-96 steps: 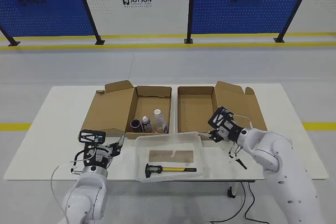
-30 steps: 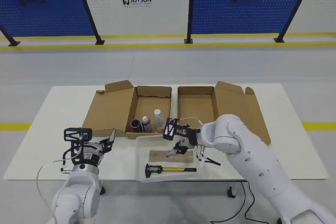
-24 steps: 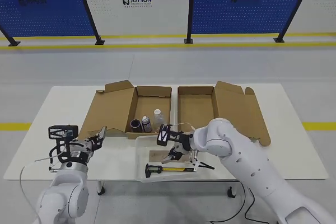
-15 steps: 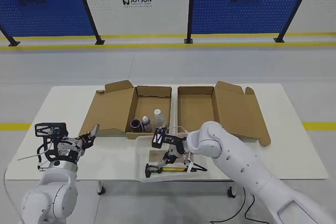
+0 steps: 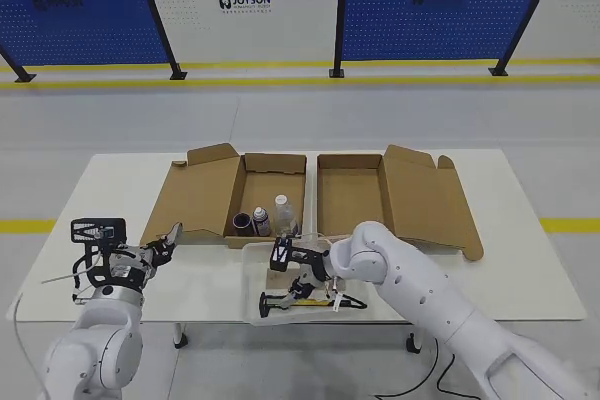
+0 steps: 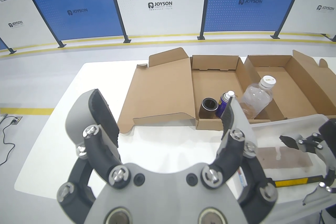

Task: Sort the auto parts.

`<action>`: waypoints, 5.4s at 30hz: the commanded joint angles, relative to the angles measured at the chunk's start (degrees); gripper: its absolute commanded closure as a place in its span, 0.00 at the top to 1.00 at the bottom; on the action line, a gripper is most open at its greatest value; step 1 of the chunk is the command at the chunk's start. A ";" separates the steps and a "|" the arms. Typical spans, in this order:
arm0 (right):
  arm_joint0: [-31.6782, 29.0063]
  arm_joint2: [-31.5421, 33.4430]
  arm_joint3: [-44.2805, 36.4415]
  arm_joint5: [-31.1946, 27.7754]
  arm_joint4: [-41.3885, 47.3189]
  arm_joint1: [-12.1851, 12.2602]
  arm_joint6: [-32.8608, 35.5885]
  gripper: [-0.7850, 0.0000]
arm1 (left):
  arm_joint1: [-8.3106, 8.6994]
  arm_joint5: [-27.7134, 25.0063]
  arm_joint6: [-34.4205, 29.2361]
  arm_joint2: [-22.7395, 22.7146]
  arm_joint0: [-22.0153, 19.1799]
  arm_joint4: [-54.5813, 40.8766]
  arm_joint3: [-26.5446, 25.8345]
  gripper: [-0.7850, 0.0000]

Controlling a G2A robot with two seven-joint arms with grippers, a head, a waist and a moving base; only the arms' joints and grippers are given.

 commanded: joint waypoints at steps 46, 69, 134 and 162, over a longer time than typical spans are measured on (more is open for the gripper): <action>7.17 -9.72 6.77 23.42 1.83 -10.53 19.48 0.81 | 0.00 0.00 0.00 0.00 0.00 0.00 0.00 1.00; 7.64 -12.50 10.77 21.34 1.12 -14.42 23.02 0.44 | 0.00 0.00 0.00 0.00 0.00 0.00 0.00 1.00; -1.41 4.64 -5.61 23.31 -8.96 -9.98 20.32 0.00 | 0.00 0.00 0.00 0.00 0.00 0.00 0.00 1.00; -16.22 21.33 -27.67 17.37 -15.86 -2.64 8.25 0.00 | 0.00 0.00 0.00 0.00 0.00 0.00 0.00 1.00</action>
